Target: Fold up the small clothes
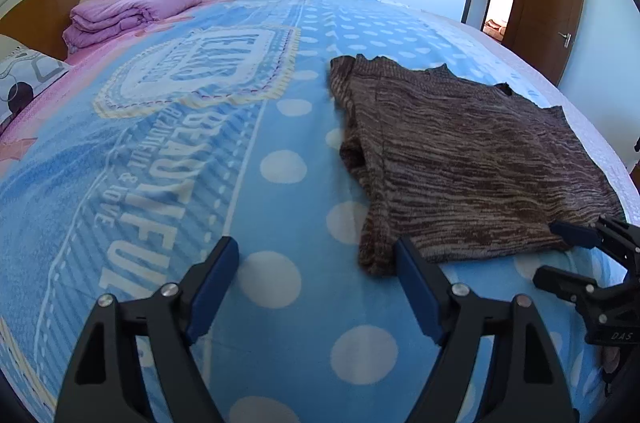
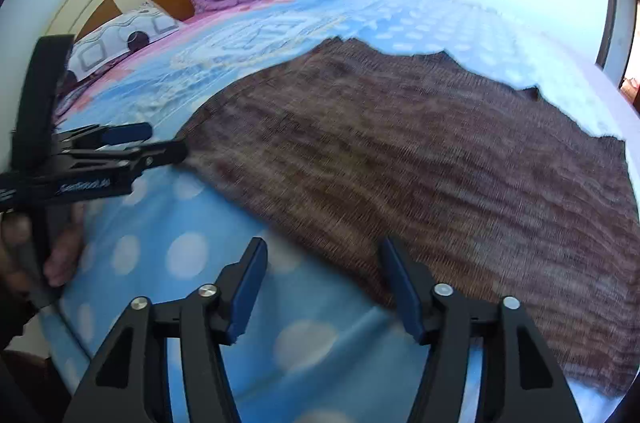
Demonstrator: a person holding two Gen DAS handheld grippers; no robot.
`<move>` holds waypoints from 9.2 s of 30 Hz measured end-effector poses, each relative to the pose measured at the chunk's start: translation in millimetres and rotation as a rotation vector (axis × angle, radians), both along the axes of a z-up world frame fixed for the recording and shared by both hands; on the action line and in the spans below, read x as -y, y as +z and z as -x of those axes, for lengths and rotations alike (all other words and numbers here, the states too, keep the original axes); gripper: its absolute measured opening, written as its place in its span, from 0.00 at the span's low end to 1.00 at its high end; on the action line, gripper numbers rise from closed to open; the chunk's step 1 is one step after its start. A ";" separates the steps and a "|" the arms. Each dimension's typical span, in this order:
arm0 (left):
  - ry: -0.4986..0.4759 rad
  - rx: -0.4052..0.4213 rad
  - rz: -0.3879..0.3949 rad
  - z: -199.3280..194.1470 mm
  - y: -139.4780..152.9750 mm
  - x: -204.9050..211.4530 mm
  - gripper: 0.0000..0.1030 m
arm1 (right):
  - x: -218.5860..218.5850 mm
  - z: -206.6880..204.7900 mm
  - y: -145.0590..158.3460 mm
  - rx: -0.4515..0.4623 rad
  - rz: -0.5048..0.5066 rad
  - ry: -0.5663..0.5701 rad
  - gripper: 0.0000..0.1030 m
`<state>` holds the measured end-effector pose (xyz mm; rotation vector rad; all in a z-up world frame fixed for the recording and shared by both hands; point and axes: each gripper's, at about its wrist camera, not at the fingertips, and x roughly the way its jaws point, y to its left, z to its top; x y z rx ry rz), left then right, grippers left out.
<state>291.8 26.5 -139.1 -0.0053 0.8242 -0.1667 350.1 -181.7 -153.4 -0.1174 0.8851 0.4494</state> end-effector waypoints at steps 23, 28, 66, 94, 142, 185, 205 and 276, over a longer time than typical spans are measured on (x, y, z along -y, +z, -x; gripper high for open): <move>-0.017 0.068 0.020 -75.6 53.6 -49.2 1.00 | -108.8 -0.9 13.5 0.248 0.286 0.183 0.60; -0.096 0.046 0.051 -98.3 50.8 -28.7 1.00 | -132.5 -7.0 4.2 0.249 0.314 0.210 0.60; -0.262 -0.152 0.125 -193.1 4.6 48.2 0.11 | -146.9 -10.5 -12.2 0.285 0.375 0.181 0.08; -0.299 -0.110 0.245 -170.2 81.6 78.8 0.07 | -36.3 12.3 41.6 0.245 -0.016 0.006 0.04; -0.658 -0.121 0.107 -112.5 66.5 370.7 0.07 | 205.0 71.8 32.7 0.098 -0.214 -0.414 0.04; -0.455 0.020 -0.082 -21.7 4.7 216.2 0.87 | 144.0 -122.9 36.9 -0.087 -0.228 -0.247 0.14; -0.400 -0.039 0.027 -37.4 -4.5 191.6 0.97 | 219.8 -79.2 25.5 -0.055 -0.193 -0.396 0.32; -0.367 -0.108 0.028 -49.5 -2.1 197.9 1.00 | 252.4 21.3 15.4 -0.061 -0.186 -0.409 0.15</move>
